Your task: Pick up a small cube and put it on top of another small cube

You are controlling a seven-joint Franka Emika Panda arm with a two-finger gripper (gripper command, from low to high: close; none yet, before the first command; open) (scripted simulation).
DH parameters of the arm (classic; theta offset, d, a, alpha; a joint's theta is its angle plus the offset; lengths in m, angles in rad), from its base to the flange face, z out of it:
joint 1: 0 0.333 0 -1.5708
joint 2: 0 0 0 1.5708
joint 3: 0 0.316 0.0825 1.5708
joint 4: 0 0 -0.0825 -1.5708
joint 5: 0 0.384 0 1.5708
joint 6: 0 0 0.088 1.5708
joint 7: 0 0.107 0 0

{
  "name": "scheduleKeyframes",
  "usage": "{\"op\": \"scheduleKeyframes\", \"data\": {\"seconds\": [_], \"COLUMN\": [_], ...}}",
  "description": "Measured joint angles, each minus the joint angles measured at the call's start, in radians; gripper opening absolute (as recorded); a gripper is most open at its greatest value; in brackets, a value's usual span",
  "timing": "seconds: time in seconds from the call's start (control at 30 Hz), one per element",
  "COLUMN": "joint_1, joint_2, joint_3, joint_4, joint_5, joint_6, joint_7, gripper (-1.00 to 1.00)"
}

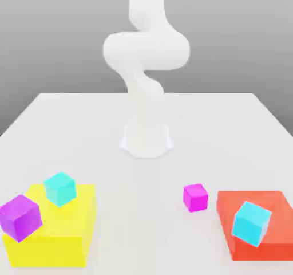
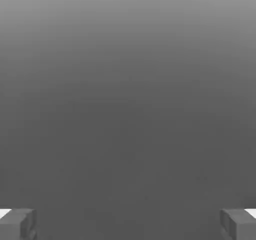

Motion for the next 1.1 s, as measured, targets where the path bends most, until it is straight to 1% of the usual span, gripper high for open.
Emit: {"op": "scheduleKeyframes", "data": {"seconds": [0.43, 0.57, 0.6, 0.73, 0.8, 0.9, 1.0, 1.1], "joint_1": [0.113, 0.168, 0.173, 0.175, 0.190, 0.254, 0.319, 0.358], "joint_2": [0.388, 0.562, 0.629, 0.751, 0.793, 0.854, 0.913, 0.971], "joint_3": [0.145, 0.187, 0.199, 0.188, 0.152, 0.069, -0.006, -0.052], "joint_4": [-0.424, -0.569, -0.589, -0.592, -0.583, -0.571, -0.562, -0.557], "joint_5": [0.039, 0.066, 0.051, -0.061, -0.129, -0.211, -0.245, -0.259], "joint_6": [0.342, 0.484, 0.533, 0.624, 0.656, 0.704, 0.754, 0.805], "joint_7": [0.060, 0.074, 0.094, 0.186, 0.235, 0.296, 0.321, 0.326], "gripper": [0.00, 0.00, 0.00, 0.00, 0.00, 0.00, 0.00, 0.00]}}
